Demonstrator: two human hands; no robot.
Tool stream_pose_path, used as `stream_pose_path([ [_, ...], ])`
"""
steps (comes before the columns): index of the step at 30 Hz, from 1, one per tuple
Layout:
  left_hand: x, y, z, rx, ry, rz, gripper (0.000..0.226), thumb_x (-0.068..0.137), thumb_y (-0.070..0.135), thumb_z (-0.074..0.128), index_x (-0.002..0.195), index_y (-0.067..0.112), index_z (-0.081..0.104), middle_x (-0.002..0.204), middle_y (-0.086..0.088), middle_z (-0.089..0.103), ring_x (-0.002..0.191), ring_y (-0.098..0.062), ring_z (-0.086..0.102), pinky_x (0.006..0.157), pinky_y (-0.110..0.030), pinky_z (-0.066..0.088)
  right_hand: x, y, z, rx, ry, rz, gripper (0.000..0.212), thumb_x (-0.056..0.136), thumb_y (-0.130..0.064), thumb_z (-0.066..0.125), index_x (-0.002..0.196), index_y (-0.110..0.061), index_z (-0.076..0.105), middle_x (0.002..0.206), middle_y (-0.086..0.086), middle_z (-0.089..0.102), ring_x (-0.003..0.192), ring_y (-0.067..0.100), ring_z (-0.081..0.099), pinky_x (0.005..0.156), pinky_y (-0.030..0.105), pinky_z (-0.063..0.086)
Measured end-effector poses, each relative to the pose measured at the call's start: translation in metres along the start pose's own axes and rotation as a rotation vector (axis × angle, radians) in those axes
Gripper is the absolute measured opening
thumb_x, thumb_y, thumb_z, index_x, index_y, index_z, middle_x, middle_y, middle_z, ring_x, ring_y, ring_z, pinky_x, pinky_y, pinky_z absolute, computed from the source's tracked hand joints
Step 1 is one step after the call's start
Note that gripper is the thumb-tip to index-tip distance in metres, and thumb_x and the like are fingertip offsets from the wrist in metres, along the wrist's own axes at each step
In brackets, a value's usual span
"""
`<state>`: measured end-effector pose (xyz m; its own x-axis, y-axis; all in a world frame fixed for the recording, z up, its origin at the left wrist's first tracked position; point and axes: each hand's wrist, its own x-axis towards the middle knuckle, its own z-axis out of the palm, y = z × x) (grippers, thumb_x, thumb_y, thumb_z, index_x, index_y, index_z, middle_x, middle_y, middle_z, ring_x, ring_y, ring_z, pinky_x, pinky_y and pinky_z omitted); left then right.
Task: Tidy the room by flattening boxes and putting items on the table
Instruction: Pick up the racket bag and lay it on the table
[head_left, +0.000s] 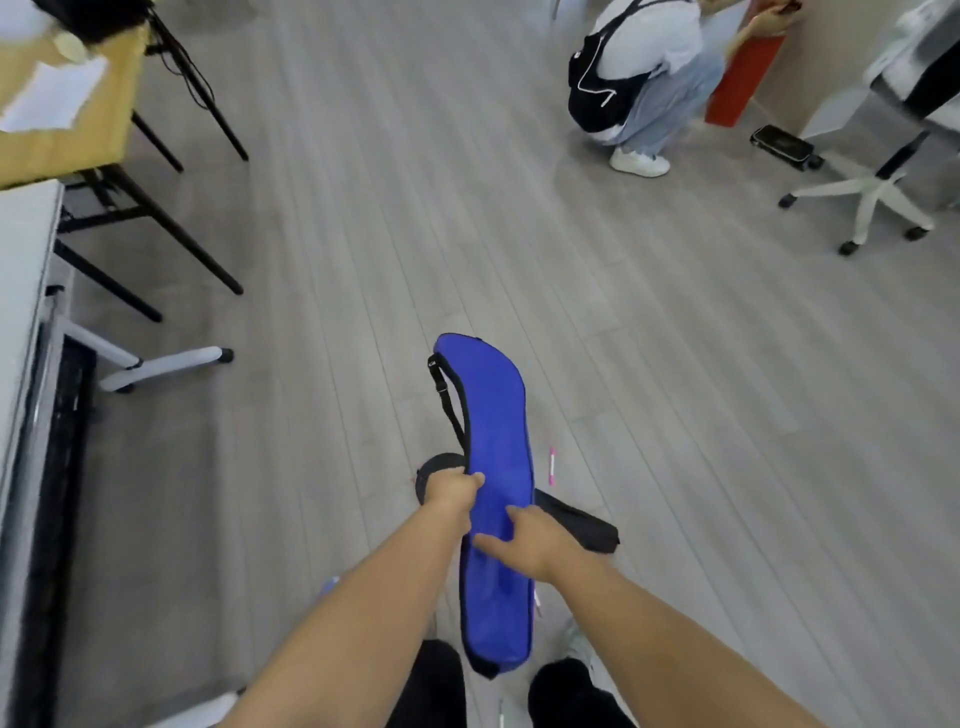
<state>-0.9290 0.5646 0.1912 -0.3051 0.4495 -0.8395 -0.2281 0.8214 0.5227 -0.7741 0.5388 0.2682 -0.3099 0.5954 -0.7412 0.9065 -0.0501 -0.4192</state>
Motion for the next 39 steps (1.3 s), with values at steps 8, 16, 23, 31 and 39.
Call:
stream_pose_path([
  [8, 0.032, 0.015, 0.049, -0.260, -0.179, -0.283, 0.007, 0.097, 0.013, 0.061, 0.103, 0.011, 0.063, 0.097, -0.012, 0.071, 0.090, -0.030, 0.068, 0.084, -0.056, 0.050, 0.072, 0.033, 0.037, -0.167, 0.127, 0.254, 0.082, 0.096, -0.033, 0.050, 0.155, -0.015, -0.003, 0.163, 0.008, -0.007, 0.149, 0.031, -0.003, 0.118, 0.055, 0.013],
  [16, 0.135, -0.019, 0.053, 0.221, -0.194, -0.131, 0.020, 0.093, 0.031, 0.062, 0.096, 0.012, 0.064, 0.086, 0.001, 0.068, 0.091, -0.022, 0.065, 0.073, -0.031, 0.046, 0.156, 0.090, 0.048, -0.203, 0.174, 0.178, 0.061, 0.097, -0.001, 0.035, 0.153, -0.010, 0.012, 0.160, 0.008, 0.018, 0.148, 0.024, 0.016, 0.118, 0.049, 0.018],
  [23, 0.233, -0.119, 0.006, 1.150, 0.030, 0.380, 0.080, 0.091, 0.026, 0.060, 0.156, 0.034, 0.014, 0.159, -0.002, 0.020, 0.140, -0.028, 0.030, 0.103, -0.040, 0.041, 0.230, 0.140, 0.099, -0.090, 0.181, 0.031, 0.082, 0.083, 0.015, 0.036, 0.155, -0.015, 0.010, 0.162, 0.003, 0.014, 0.149, 0.019, 0.014, 0.121, 0.039, 0.012],
  [31, 0.361, -0.187, 0.047, 1.484, 0.062, 0.646, 0.084, 0.094, 0.039, 0.055, 0.154, 0.043, -0.004, 0.166, 0.000, 0.000, 0.152, -0.026, 0.001, 0.119, -0.043, 0.019, 0.321, 0.232, 0.156, -0.021, 0.378, -0.167, 0.077, 0.077, 0.020, 0.046, 0.146, -0.011, 0.040, 0.152, 0.007, 0.039, 0.139, 0.025, 0.039, 0.117, 0.044, 0.027],
  [39, 0.436, -0.233, 0.077, 1.705, 0.050, 0.804, 0.098, 0.090, -0.001, 0.044, 0.150, 0.042, -0.021, 0.161, 0.001, -0.027, 0.148, -0.028, -0.021, 0.121, -0.048, 0.005, 0.390, 0.321, 0.195, -0.585, 0.348, -0.185, 0.084, 0.065, 0.003, 0.069, 0.141, -0.026, 0.047, 0.150, 0.003, 0.043, 0.139, 0.029, 0.039, 0.110, 0.051, 0.020],
])
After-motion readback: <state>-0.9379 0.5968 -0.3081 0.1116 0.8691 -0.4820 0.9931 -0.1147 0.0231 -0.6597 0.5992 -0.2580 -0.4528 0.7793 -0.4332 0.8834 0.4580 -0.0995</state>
